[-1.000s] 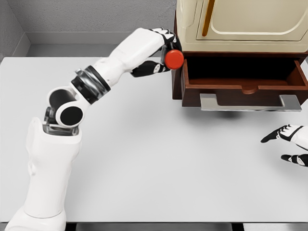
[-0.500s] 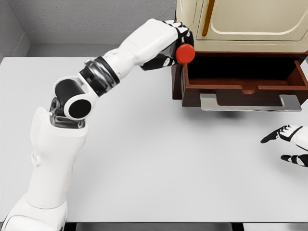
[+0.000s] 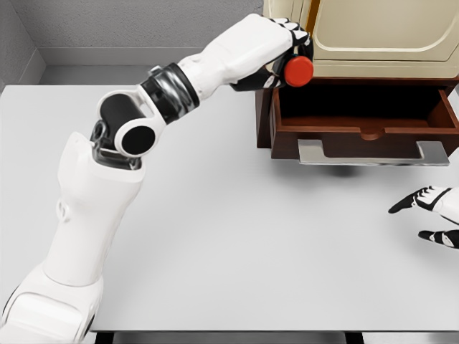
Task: Put the switch into the drawer with left arm, and close the drawer with right arm
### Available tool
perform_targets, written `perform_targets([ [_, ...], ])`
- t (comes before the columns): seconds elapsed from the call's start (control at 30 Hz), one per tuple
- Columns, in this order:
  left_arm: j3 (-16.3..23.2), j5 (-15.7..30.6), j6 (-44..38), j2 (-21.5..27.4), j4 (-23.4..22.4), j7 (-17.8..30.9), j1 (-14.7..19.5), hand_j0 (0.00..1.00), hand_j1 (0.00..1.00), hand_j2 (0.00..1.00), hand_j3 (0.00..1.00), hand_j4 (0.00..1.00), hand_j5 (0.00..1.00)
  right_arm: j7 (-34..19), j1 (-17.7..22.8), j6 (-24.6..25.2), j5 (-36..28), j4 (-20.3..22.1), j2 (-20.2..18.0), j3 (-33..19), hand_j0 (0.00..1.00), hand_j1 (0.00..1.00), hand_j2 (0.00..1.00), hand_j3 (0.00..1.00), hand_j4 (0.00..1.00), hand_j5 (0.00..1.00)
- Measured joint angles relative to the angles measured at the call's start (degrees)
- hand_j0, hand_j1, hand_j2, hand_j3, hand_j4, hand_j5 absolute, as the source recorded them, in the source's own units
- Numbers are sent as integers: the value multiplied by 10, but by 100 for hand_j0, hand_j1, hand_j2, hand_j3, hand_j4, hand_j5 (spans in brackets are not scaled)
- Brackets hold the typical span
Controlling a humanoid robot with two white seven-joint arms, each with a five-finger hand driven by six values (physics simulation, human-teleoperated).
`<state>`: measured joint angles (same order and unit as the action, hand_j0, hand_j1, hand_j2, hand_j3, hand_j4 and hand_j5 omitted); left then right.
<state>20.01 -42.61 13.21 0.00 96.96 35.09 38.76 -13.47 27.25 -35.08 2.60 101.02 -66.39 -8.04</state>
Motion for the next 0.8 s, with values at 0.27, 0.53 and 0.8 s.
perform_targets([
  [0.27, 29, -1, 0, 0, -29, 0, 36, 28, 28, 28, 28, 28, 28, 0, 0, 0, 0, 0, 0, 0, 72, 72, 72, 72, 72, 72],
  [0.53, 47, -2, 0, 0, -54, 0, 62, 31, 31, 31, 31, 31, 31, 0, 0, 0, 0, 0, 0, 0, 72, 72, 72, 72, 72, 72],
  [0.8, 61, -1, 0, 0, -66, -1, 72, 52, 52, 52, 52, 52, 52, 0, 0, 0, 0, 1, 0, 0, 72, 72, 72, 72, 72, 72],
])
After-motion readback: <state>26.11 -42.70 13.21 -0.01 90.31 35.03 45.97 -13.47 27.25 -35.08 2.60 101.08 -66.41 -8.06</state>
